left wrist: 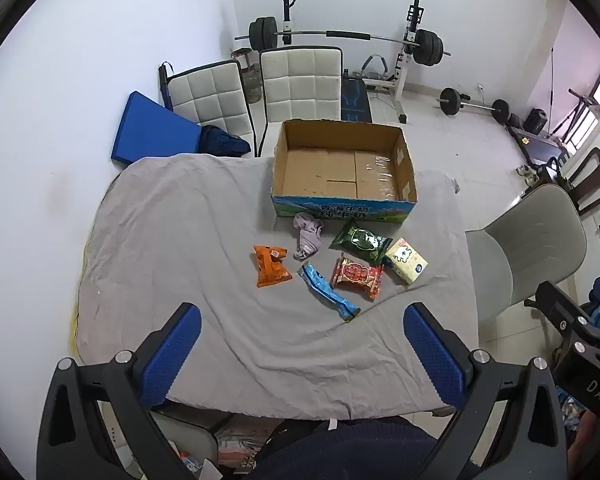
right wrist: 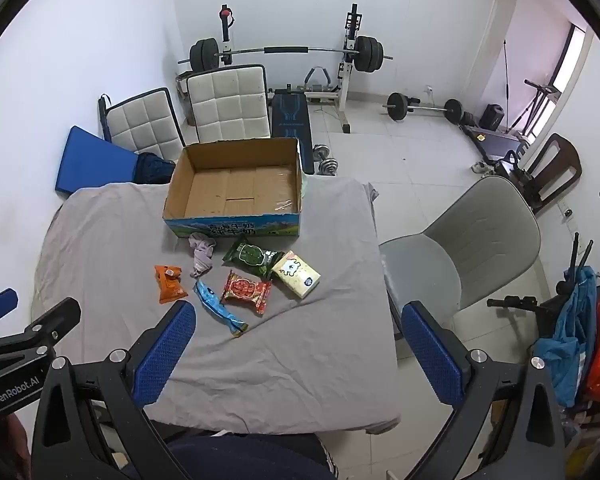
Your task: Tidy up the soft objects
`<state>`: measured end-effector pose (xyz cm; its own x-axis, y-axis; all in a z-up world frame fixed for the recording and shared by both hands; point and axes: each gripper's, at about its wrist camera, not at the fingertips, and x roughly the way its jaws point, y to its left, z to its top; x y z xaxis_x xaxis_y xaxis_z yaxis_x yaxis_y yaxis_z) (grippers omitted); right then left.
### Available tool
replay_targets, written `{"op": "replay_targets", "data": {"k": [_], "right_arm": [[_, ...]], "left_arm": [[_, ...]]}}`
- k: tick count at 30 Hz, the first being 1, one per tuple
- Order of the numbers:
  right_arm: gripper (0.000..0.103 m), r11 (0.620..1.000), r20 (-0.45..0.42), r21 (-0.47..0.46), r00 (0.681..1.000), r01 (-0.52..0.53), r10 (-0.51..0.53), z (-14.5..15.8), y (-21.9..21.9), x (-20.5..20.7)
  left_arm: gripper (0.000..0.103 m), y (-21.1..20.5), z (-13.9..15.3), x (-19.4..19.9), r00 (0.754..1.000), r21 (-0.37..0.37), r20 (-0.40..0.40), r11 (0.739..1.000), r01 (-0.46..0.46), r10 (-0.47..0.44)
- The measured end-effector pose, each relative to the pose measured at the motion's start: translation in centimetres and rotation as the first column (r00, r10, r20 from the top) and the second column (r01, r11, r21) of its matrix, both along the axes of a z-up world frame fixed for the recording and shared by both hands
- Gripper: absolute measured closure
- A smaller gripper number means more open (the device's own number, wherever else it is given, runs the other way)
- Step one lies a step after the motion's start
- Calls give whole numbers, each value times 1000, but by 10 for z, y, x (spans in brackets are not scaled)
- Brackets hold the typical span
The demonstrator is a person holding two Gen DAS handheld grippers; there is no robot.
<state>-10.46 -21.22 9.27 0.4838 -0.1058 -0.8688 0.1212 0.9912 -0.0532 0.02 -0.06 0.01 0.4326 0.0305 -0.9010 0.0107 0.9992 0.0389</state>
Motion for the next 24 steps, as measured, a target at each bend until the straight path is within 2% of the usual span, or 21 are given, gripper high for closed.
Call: {"op": "replay_targets", "data": {"k": [2, 3, 10, 14, 15, 24], "right_arm": [[0, 1000, -6, -1, 1000, 4, -4, -2, 0, 0], [0, 999, 13, 35, 1000, -4, 4, 1, -5, -4], [0, 1000, 16, 14, 1000, -7, 7, 9, 0, 1], [0, 1000, 14, 5, 1000, -5, 5, 1, -2, -3], [0, 1000, 18, 2, 1000, -4, 4, 2, -2, -4], [0, 1000, 28, -7, 1000, -2, 2, 5, -4, -5]], "left_arm": [[0, 0, 0, 0, 1000, 0, 7, 1000, -1, 1], [0, 1, 0, 0, 1000, -4, 8, 1000, -4, 4], [0, -3, -1, 1, 1000, -13, 25, 1000, -15, 16], [0, -1, -6, -1, 999, -17, 32, 1000, -16, 17], [0, -1, 1, -4, 999, -14, 43, 1000, -12, 12], [0, 0, 4, -5, 998, -27, 52, 1000, -15, 16]]}}
